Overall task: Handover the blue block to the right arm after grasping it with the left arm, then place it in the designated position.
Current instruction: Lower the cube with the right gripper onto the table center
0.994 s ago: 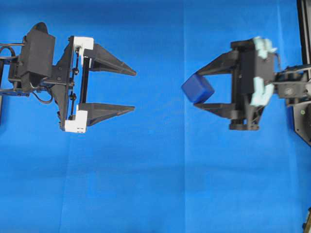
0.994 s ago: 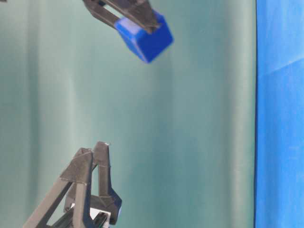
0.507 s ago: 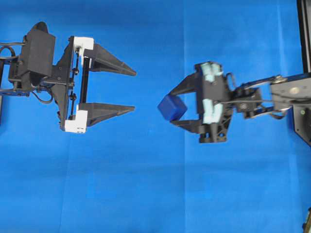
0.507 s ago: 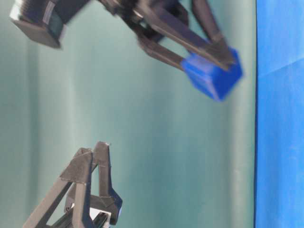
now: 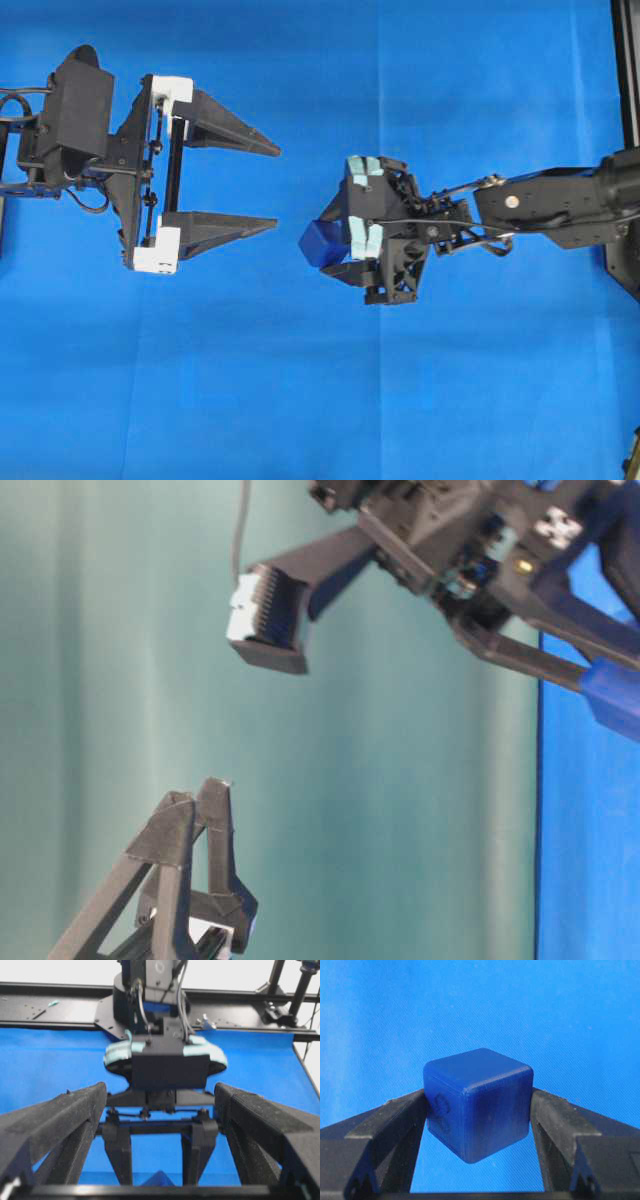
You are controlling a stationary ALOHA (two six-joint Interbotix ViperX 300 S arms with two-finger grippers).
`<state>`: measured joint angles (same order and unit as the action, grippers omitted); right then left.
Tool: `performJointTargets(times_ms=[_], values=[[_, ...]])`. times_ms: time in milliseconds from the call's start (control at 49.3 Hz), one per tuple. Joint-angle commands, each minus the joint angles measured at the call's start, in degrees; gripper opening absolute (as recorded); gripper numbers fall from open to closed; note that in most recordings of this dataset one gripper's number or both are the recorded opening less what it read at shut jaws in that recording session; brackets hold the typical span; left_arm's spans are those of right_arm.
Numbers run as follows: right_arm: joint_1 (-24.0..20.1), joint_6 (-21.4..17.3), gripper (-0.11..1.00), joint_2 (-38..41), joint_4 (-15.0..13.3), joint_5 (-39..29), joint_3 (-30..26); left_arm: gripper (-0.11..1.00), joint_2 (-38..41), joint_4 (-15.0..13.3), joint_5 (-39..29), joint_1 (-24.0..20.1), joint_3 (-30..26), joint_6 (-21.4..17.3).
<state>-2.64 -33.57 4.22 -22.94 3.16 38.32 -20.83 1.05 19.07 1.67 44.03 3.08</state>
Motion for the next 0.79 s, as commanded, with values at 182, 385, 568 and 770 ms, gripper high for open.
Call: performJointTargets(times_ms=[182, 385, 568, 770], values=[[0.0, -0.09, 0.55, 3.96, 0.35, 4.48, -2.55, 0.93, -0.44, -0.09, 0.35, -0.09, -0.79, 0.09], [0.0, -0.09, 0.55, 6.15, 0.79, 5.27, -3.43, 0.93, -0.44, 0.0, 0.35, 0.0, -0.88, 0.09], [0.0, -0.09, 0.55, 7.03, 0.88, 6.33, -3.52, 0.93, -0.44, -0.09, 0.26, 0.0, -0.88, 0.09], [0.0, -0.09, 0.55, 7.21, 0.88, 6.77, -3.43, 0.93, -0.44, -0.09, 0.35, -0.09, -0.88, 0.09]])
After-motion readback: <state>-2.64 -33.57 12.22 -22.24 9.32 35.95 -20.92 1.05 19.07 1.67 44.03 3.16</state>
